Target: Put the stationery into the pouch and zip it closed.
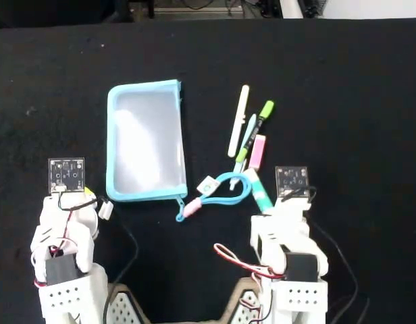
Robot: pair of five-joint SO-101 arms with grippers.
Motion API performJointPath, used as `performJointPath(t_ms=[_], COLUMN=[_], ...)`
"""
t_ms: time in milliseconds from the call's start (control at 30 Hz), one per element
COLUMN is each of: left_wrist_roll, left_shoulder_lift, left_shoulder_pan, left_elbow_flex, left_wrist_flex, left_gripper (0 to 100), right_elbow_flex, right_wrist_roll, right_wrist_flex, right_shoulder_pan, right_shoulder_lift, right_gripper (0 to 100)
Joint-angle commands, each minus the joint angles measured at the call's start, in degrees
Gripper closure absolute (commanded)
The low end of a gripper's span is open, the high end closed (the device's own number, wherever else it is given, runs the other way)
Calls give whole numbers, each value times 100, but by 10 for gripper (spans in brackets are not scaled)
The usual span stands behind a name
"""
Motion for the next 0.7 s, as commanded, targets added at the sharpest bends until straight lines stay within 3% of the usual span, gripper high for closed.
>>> performJointPath(t_ms=[0,167,367,567,667], left_wrist_roll=[114,229,273,264,229], left_shoulder_lift=[-35,-35,-35,-35,-26], left_shoulder_pan=[66,40,40,66,66], left_elbow_flex=[75,-233,-1789,-3644,-3829], left_wrist_flex=[9,0,44,1108,1363], left_gripper=[875,873,873,871,870], right_elbow_flex=[-48,-48,-48,-48,-48], right_wrist_roll=[-9,-9,-9,-26,-9], right_wrist_flex=[35,35,35,35,35], right_shoulder_pan=[-26,-26,-26,-62,-62], right_shoulder_lift=[-541,-541,-541,-541,-541], right_gripper=[986,986,986,986,986])
